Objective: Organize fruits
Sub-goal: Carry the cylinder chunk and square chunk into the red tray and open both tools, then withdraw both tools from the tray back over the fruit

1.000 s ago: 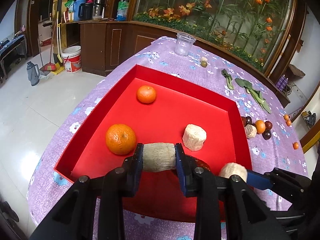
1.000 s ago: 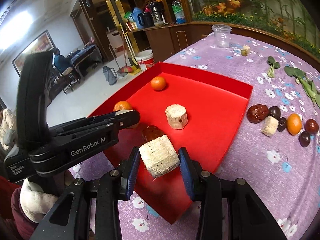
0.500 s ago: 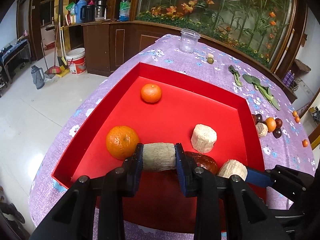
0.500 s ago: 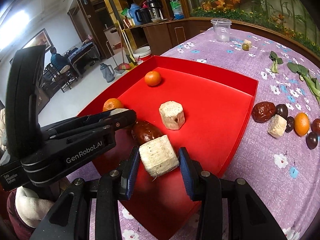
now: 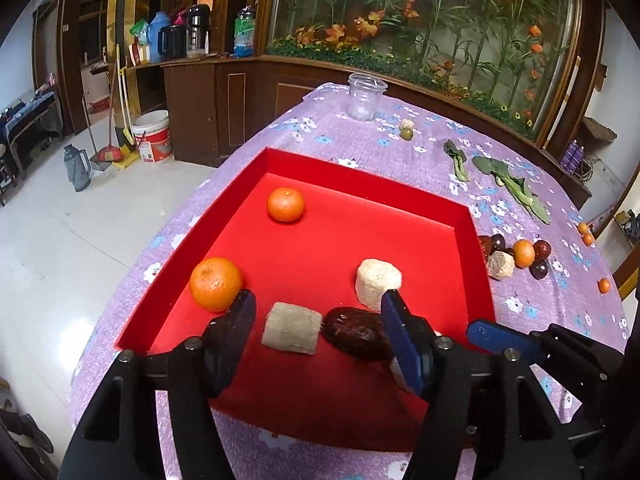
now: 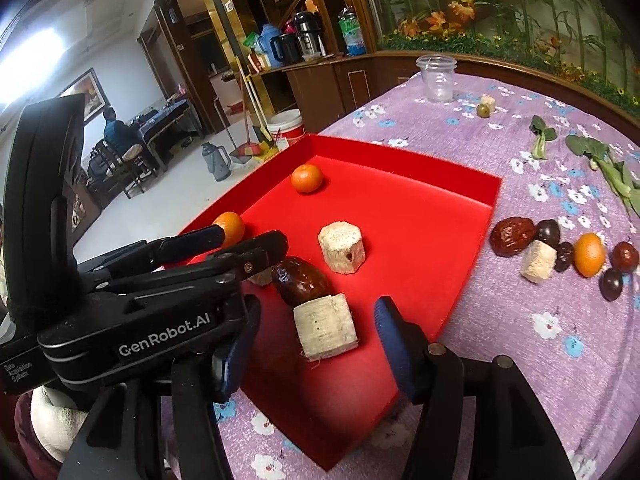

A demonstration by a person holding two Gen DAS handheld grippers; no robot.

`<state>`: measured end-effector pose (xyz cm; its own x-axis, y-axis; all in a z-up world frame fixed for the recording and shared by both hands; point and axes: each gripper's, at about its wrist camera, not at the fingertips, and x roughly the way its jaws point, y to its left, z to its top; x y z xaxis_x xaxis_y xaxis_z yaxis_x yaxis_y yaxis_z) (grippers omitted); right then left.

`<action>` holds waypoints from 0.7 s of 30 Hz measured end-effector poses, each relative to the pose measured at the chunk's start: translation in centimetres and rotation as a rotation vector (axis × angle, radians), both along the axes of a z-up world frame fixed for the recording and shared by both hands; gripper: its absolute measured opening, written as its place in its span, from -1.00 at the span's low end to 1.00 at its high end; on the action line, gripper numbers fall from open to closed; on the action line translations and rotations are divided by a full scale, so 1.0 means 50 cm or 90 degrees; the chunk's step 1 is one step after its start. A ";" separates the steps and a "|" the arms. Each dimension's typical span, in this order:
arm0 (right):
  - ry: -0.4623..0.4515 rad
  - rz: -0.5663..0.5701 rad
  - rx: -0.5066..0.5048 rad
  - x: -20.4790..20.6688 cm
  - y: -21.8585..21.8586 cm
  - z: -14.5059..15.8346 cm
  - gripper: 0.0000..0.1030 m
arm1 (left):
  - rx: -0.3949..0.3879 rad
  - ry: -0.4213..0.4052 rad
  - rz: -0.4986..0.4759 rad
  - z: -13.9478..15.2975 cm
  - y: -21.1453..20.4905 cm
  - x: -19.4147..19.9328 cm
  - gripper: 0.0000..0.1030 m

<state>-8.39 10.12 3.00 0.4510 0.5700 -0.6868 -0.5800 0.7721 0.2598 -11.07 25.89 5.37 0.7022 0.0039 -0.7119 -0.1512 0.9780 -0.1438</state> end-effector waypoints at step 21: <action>-0.038 -0.118 0.037 -0.064 -0.220 0.056 0.28 | 0.107 -0.069 -0.070 0.105 -0.149 -0.090 0.45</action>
<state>-11.60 -0.90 5.82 0.5913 0.5114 -0.6236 -0.4451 0.8518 0.2765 -15.59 18.45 10.62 0.7772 0.0354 -0.6283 -0.0356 0.9993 0.0122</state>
